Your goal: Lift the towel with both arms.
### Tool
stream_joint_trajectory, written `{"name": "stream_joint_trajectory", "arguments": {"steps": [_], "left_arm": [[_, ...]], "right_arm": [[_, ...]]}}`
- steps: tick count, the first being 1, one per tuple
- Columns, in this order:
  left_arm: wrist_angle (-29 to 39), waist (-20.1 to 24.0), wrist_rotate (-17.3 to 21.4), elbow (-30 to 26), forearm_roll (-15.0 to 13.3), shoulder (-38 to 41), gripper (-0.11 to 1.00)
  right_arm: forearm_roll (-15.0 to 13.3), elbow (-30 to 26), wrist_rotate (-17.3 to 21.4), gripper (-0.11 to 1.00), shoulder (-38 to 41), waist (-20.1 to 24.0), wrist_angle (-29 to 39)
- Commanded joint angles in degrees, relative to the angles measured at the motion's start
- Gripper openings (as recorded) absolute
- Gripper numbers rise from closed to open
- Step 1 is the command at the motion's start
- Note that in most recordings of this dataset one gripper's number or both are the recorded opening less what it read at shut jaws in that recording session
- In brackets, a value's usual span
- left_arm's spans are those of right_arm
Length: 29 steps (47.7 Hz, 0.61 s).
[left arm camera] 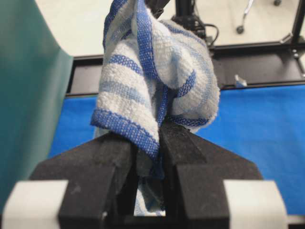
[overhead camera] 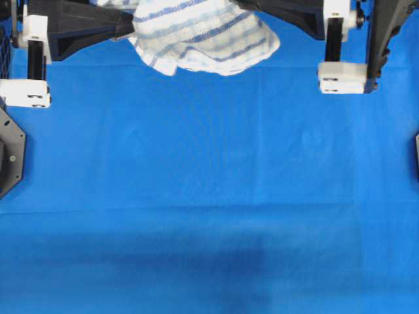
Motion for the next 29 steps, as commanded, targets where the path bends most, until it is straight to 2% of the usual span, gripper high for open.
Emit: {"name": "stream_joint_trajectory", "arguments": {"steps": [1, 5, 11, 15, 29], "left_arm": [[-0.70, 0.18, -0.70, -0.88, 0.09, -0.53, 0.13], [-0.97, 0.18, -1.05, -0.70, 0.09, -0.62, 0.36], [-1.76, 0.18, -1.93, 0.00, -0.09, -1.14, 0.75], [-2.11, 0.18, -2.29, 0.62, 0.00, -1.85, 0.91], [-2.29, 0.18, -2.55, 3.87, -0.09, -3.08, 0.93]], "right_arm": [[0.09, -1.58, 0.26, 0.03, -0.53, 0.09, -0.35], [0.09, -1.58, 0.44, 0.08, -0.35, 0.09, -0.09], [-0.18, -1.49, 0.26, 0.47, 0.09, 0.09, 1.14], [-0.26, -1.49, 0.26, 0.66, 0.18, 0.09, 1.76], [-0.26, -0.88, 0.70, 0.65, 0.18, 0.09, 2.81]]}}
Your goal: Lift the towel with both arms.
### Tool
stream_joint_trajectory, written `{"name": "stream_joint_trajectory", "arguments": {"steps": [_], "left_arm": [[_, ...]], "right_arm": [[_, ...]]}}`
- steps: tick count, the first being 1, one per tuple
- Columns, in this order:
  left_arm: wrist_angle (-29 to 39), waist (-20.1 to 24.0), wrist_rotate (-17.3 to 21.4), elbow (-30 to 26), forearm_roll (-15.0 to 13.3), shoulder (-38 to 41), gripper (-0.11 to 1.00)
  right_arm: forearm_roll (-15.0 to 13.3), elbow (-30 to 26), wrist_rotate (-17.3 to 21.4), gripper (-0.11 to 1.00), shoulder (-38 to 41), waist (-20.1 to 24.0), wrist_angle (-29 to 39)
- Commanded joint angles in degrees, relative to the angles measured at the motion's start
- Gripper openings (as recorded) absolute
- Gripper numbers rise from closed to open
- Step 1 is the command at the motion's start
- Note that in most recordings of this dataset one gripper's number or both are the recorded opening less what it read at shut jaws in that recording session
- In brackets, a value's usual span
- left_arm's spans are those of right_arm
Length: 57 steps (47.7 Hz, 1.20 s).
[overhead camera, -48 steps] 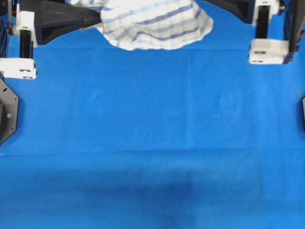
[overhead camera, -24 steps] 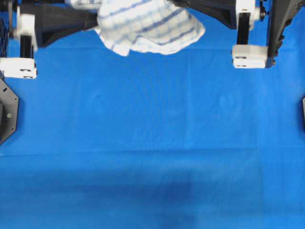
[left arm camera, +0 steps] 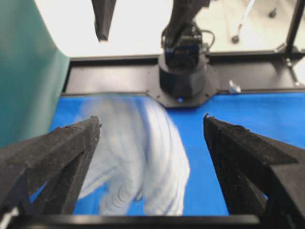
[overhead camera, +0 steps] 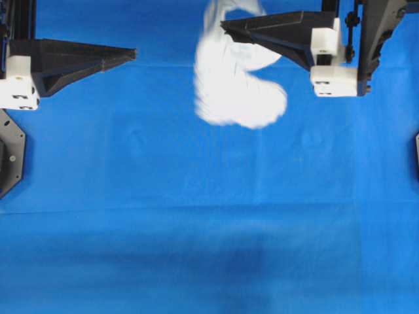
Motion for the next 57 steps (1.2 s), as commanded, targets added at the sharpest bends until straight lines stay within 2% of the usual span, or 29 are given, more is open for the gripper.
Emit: {"name": "stream_joint_trajectory", "arguments": {"steps": [1, 9, 20, 28, 38, 49, 57], "left_arm": [[-0.53, 0.09, -0.09, 0.79, 0.00, -0.44, 0.93], [-2.29, -0.09, -0.62, 6.94, -0.18, 0.09, 0.93], [-12.92, -0.70, -2.81, 19.25, -0.18, 2.64, 0.93], [-21.36, -0.70, -3.34, 25.40, -0.18, 6.77, 0.93], [-27.95, -0.97, -3.34, 27.95, -0.18, 14.06, 0.93], [-33.05, -1.14, -3.43, 28.04, -0.18, 24.79, 0.93], [-37.18, -1.85, -3.43, 27.33, -0.18, 33.22, 0.93]], "right_arm": [[-0.09, -0.70, 0.18, 0.65, -0.44, 0.09, 0.70], [0.00, 2.99, 0.79, 0.65, -0.44, 0.09, 2.37], [0.09, 15.73, 4.48, 0.65, -0.53, 0.09, 0.44], [0.09, 26.28, 7.47, 0.65, -1.23, 0.09, -6.33], [0.09, 36.30, 10.28, 0.65, -1.32, 0.09, -12.57], [0.09, 46.41, 13.36, 0.65, -0.53, -0.35, -16.00], [0.09, 53.26, 14.15, 0.65, 1.41, -0.79, -21.01]]}}
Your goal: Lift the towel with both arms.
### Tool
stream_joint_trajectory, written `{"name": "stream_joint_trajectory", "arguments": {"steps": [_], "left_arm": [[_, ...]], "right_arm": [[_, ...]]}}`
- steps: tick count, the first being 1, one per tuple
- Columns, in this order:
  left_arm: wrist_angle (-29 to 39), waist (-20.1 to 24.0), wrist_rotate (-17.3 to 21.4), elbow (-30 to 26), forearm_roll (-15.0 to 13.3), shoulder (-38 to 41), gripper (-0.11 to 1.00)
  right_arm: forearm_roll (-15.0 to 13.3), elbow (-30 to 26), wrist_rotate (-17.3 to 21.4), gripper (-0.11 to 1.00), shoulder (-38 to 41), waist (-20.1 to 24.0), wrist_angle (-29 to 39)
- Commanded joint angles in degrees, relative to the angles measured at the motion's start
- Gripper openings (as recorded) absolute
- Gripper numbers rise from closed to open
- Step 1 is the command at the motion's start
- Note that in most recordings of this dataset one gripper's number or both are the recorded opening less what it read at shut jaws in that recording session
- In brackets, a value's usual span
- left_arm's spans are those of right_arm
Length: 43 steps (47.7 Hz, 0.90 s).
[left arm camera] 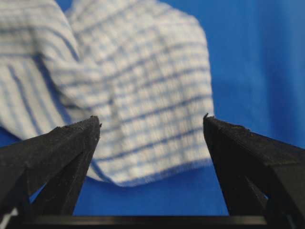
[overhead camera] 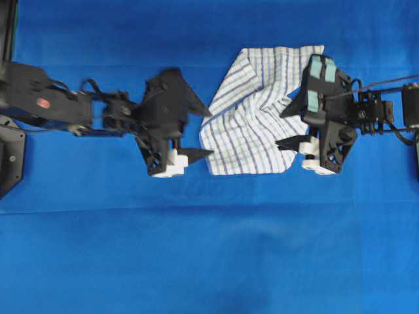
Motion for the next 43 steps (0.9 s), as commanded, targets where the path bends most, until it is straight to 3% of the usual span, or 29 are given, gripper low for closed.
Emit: {"name": "stream_joint_trajectory", "arguments": {"steps": [1, 17, 29, 43], "left_arm": [[-2.55, -0.44, 0.09, -1.41, -0.09, 2.99, 0.93], [-7.91, -0.62, 0.09, -3.34, -0.09, 14.33, 0.93], [-10.37, -0.35, -0.26, -5.10, -0.44, 21.01, 0.93], [-9.14, -0.26, -0.97, -5.36, -0.44, 21.80, 0.88]], "right_arm": [[0.09, 2.46, 0.18, 0.65, 0.70, -0.44, -3.08], [0.00, 8.53, 0.18, 0.65, 8.96, -3.25, -12.83], [0.09, 8.44, 0.18, 0.65, 13.97, -3.87, -13.71], [-0.09, 8.00, -0.09, 0.62, 15.64, -3.87, -14.50]]}}
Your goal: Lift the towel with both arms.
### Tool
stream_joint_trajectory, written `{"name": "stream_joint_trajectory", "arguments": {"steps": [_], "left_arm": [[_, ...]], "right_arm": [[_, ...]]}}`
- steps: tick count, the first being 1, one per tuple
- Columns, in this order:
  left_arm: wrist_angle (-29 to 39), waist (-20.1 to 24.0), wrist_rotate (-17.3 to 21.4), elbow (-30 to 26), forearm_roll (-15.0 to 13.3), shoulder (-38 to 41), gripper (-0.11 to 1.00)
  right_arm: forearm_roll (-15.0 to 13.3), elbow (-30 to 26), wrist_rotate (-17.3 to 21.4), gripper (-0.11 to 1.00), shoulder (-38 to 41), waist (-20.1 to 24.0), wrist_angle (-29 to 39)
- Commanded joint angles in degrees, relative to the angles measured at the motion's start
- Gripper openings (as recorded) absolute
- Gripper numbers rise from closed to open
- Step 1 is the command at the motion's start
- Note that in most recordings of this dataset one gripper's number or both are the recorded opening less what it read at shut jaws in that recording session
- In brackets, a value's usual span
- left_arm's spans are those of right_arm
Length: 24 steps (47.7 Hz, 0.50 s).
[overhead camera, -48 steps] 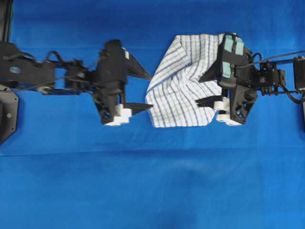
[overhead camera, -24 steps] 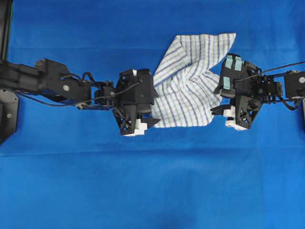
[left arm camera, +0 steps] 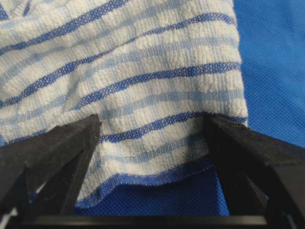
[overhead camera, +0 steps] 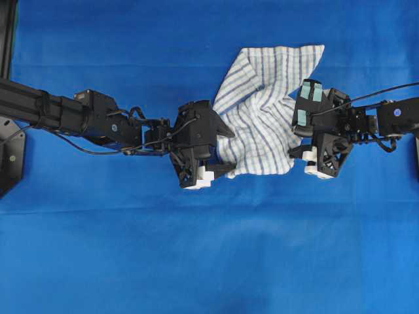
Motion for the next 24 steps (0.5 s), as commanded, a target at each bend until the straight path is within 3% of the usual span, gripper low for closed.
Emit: {"name": "stream_joint_trajectory", "arguments": {"steps": [1, 5, 11, 17, 24], "left_arm": [[1.32, 0.18, -0.18, -0.35, -0.18, -0.35, 0.86], [2.81, 0.18, -0.53, -0.53, -0.09, -0.44, 0.69], [4.57, 0.18, -1.23, -0.62, -0.18, -0.79, 0.34], [5.71, 0.18, -1.49, -0.97, -0.09, -1.23, 0.06], [7.29, 0.35, -1.49, -1.05, -0.18, -2.29, 0.04]], "right_arm": [[0.00, -0.53, -0.09, 0.60, 0.18, -0.26, -0.44], [0.00, -0.62, -0.44, 0.43, 0.26, -0.26, -0.35], [0.00, -0.53, -0.35, 0.09, -0.09, -0.26, -0.18], [0.00, -0.35, -0.44, 0.08, -0.70, -0.26, -0.09], [0.00, -0.18, -0.62, 0.08, -2.29, -0.26, -0.09]]}}
